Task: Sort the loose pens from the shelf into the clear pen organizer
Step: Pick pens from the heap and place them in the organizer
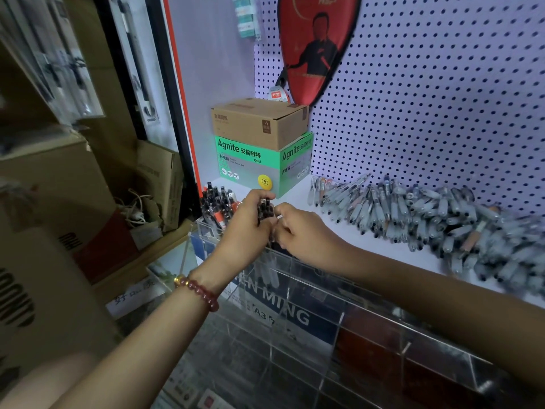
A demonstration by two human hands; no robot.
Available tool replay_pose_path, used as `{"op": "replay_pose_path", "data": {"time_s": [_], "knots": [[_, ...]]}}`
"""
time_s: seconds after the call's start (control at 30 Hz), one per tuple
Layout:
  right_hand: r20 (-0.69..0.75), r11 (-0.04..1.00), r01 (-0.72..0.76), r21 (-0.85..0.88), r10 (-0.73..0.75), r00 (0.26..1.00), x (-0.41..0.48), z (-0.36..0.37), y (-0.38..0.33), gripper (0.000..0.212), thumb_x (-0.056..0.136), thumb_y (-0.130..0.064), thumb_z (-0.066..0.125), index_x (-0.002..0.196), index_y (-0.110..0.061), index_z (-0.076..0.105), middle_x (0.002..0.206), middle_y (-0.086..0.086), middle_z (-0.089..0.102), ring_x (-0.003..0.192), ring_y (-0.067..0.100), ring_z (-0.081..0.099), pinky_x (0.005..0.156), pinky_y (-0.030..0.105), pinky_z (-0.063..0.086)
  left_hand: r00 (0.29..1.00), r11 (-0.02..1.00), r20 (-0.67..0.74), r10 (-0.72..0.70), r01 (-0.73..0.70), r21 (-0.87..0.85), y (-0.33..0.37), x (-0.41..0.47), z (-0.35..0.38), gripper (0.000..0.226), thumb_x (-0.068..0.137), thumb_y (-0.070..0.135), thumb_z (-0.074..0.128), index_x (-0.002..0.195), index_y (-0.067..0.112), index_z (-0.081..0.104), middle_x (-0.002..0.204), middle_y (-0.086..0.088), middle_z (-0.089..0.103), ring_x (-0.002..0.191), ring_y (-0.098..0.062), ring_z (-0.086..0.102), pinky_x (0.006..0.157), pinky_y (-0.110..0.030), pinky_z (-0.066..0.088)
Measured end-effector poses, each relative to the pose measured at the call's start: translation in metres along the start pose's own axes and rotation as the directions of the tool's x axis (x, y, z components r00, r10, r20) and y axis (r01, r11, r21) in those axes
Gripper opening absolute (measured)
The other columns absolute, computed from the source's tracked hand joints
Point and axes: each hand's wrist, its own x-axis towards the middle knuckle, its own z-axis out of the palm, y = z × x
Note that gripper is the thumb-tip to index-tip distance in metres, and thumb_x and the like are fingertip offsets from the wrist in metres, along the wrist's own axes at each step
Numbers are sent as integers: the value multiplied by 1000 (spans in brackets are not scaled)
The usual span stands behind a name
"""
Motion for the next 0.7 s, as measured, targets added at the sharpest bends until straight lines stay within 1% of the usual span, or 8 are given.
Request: {"op": "replay_pose_path", "data": {"time_s": [0.07,0.1,0.2,0.33,0.4,0.5,0.6,0.7], "knots": [[-24,997,21,-74,-23,999,-2,-1,2,10,96,-17,46,100,-7,48,62,-1,52,71,29,54,68,33,34,1000,999,-4,17,-17,29,0,-2,-1,40,89,-8,55,121,14,48,87,-1,56,68,-3,53,58,-11,42],[-39,997,25,-78,-28,999,-3,-1,3,11,95,-18,48,98,-8,49,63,-1,54,71,29,56,70,34,36,1000,999,-9,25,-25,48,0,-2,-1,43,87,-8,57,122,14,49,91,0,56,72,-3,54,62,-10,41],[-61,1000,7,-10,-8,998,-5,-2,4,26,92,-22,56,112,-5,57,64,-3,60,74,25,61,80,39,45,997,980,-38,61,-53,189,-1,-2,-5,51,83,-4,65,129,13,51,108,-2,54,98,-11,51,82,-12,36],[-64,998,5,58,-2,998,-6,-3,9,36,91,-24,60,120,-1,56,60,-4,61,71,22,63,82,39,46,991,957,-68,113,-90,277,2,-2,-8,56,78,-1,71,130,10,54,124,-8,53,117,-18,48,92,-9,28],[-72,997,-1,73,6,997,-7,-3,11,41,91,-25,60,125,-3,54,59,-4,61,66,17,61,78,34,45,988,950,-72,138,-111,293,4,-3,-10,55,79,1,72,130,11,54,127,-6,52,120,-17,47,94,-8,26],[-83,991,-23,133,34,996,-8,-4,14,47,90,-24,62,133,-10,48,56,-10,52,58,4,51,68,28,40,979,945,-99,177,-141,296,6,-1,-12,47,84,8,69,128,11,54,126,-4,52,120,-15,47,95,-10,28],[-110,978,-10,209,34,993,-11,-8,15,39,89,-21,61,126,-15,48,54,-8,47,49,2,45,60,28,37,972,945,-115,203,-164,282,11,1,-13,40,87,11,64,126,12,53,123,-1,53,117,-13,49,93,-17,35],[-163,955,-22,295,73,984,-9,-16,20,23,91,-20,58,114,-19,53,50,-9,45,45,3,42,55,28,34,967,940,-91,240,-208,271,18,3,-12,30,89,11,61,119,14,58,117,3,55,109,-7,50,85,-10,34]]}}
